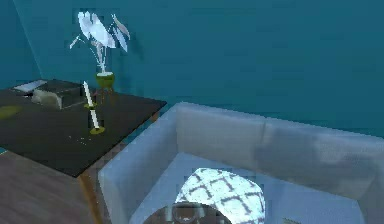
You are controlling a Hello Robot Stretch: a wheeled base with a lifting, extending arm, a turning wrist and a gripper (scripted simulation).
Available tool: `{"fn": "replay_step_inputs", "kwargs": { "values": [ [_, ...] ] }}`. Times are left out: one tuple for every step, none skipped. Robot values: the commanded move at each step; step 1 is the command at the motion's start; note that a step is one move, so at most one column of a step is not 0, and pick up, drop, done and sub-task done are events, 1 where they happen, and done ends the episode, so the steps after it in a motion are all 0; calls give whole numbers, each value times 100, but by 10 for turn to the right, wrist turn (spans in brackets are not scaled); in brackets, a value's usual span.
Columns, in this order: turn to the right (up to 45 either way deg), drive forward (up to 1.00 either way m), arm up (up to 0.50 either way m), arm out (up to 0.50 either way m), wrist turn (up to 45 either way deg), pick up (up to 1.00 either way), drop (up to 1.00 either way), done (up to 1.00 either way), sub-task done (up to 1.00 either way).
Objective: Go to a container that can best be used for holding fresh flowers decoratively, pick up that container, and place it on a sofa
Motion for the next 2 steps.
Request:
{"fn": "replay_step_inputs", "kwargs": {
  "values": [
    [210, 0, 0, 0, 0, 0, 0, 0, 0],
    [0, 25, 0, 0, 0, 0, 0, 0, 0]
  ]
}}
